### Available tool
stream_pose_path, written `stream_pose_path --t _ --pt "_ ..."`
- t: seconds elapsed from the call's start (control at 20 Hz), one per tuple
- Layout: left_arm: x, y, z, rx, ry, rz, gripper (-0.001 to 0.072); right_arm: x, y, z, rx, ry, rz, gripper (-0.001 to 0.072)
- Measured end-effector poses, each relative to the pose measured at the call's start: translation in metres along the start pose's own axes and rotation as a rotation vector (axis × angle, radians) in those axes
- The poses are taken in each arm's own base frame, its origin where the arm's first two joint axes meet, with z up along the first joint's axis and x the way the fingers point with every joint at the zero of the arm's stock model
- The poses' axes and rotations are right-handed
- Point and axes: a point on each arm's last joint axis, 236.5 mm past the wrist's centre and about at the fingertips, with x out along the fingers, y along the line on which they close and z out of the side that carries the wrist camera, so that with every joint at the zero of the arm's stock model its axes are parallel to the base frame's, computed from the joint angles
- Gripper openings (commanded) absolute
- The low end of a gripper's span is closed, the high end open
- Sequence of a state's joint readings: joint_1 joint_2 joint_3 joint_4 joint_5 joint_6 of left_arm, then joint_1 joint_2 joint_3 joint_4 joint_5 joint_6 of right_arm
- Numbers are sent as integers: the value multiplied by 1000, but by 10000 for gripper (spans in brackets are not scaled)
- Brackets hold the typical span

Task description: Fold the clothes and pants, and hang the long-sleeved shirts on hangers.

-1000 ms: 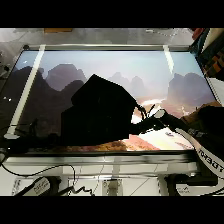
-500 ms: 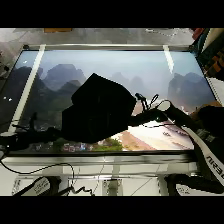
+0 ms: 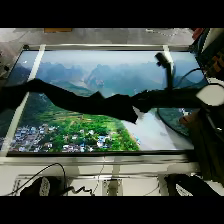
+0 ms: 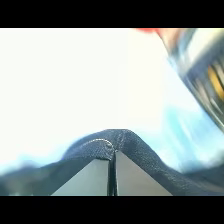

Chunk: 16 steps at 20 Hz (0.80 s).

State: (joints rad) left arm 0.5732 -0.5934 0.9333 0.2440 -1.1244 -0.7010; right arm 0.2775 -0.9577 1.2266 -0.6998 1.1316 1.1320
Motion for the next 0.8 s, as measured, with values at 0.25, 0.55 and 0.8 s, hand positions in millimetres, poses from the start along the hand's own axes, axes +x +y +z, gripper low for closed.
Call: stream_pose_path --t 0.25,0.55,0.8 --pt "-65 -83 76 282 -301 110 5 -68 74 27 -38 -167 39 27" --pt "-58 -48 36 181 -188 189 5 -19 46 -16 147 -74 42 26" --pt "-4 33 -68 -127 93 168 5 56 -51 -39 348 -79 -109 27"
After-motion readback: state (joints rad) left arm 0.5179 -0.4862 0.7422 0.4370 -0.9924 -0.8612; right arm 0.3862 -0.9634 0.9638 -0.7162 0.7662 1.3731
